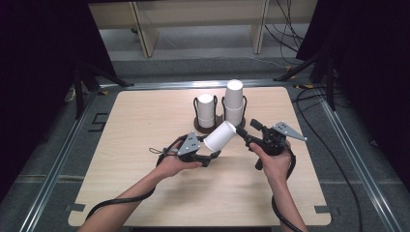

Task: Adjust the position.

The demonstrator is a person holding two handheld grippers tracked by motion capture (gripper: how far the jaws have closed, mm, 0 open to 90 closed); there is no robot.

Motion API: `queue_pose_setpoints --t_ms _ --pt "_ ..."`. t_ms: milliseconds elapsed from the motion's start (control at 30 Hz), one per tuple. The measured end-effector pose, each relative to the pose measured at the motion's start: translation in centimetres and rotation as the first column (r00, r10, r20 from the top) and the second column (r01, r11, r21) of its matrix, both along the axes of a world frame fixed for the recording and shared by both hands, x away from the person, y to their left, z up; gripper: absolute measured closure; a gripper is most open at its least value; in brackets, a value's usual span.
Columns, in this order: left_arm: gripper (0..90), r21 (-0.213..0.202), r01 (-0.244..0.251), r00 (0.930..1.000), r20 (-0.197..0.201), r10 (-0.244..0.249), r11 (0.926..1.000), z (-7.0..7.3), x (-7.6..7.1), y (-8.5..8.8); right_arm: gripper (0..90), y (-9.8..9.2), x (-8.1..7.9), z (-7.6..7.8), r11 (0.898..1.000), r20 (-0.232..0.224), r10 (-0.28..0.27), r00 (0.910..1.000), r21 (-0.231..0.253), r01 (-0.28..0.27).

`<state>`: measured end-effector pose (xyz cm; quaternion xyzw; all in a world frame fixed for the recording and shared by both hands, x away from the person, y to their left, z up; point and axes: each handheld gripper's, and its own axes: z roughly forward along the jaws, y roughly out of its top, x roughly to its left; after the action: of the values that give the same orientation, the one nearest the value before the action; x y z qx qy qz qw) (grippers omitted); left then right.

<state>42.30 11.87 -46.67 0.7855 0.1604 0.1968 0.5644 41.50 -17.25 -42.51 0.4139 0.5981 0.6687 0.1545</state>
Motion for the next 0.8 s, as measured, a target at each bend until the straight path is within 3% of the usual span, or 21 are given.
queue_pose_setpoints --t_ms 33,100,300,400,467,600,633,667,767,800 --pt "31.4 0.002 0.007 1.0 0.002 -0.007 1.0 0.1 0.0 0.3 21.3 -0.1 -0.1 -0.1 1.0 -0.002 0.023 0.9997 0.011 -0.023" --pt "31.3 0.012 0.016 0.9999 0.006 -0.016 0.9998 0.3 0.0 0.7 21.6 -0.4 -0.2 -0.3 0.999 0.016 0.045 0.9988 -0.024 -0.045" --pt "31.3 0.047 0.071 0.9973 0.013 -0.072 0.9963 1.0 -0.1 2.1 21.6 -1.4 -0.7 -0.7 0.987 0.012 0.106 0.9943 -0.123 -0.104" --pt "31.3 0.065 0.095 0.9954 0.012 -0.096 0.9934 1.2 -0.1 2.5 21.6 -1.6 -0.7 -1.0 0.982 0.031 0.129 0.9911 -0.14 -0.124" --pt "31.3 0.089 0.107 0.9941 0.009 -0.109 0.9902 1.4 -0.1 2.8 22.0 -1.7 -0.8 -1.1 0.977 0.02 0.141 0.9898 -0.162 -0.136" --pt "31.3 0.111 0.127 0.9916 0.012 -0.129 0.9857 1.7 -0.1 3.2 22.7 -2.0 -0.8 -1.2 0.957 0.0 0.185 0.9826 -0.228 -0.181" --pt "31.3 0.124 0.133 0.9907 0.012 -0.136 0.9833 1.8 -0.1 3.4 22.2 -1.8 -0.8 -1.4 0.96 0.0 0.198 0.9803 -0.204 -0.194" --pt "31.3 0.141 0.142 0.9894 0.011 -0.145 0.9799 1.9 0.0 3.5 22.1 -2.0 -0.7 -1.4 0.953 0.012 0.195 0.9807 -0.239 -0.187" --pt "31.5 0.158 0.155 0.9871 0.014 -0.159 0.9752 2.2 0.0 3.7 22.4 -1.9 -0.9 -1.4 0.941 -0.027 0.23 0.9728 -0.249 -0.229" --pt "31.5 0.168 0.164 0.9858 0.008 -0.168 0.972 2.3 0.0 3.8 22.5 -2.0 -0.6 -1.4 0.933 0.0 0.238 0.9714 -0.278 -0.228"
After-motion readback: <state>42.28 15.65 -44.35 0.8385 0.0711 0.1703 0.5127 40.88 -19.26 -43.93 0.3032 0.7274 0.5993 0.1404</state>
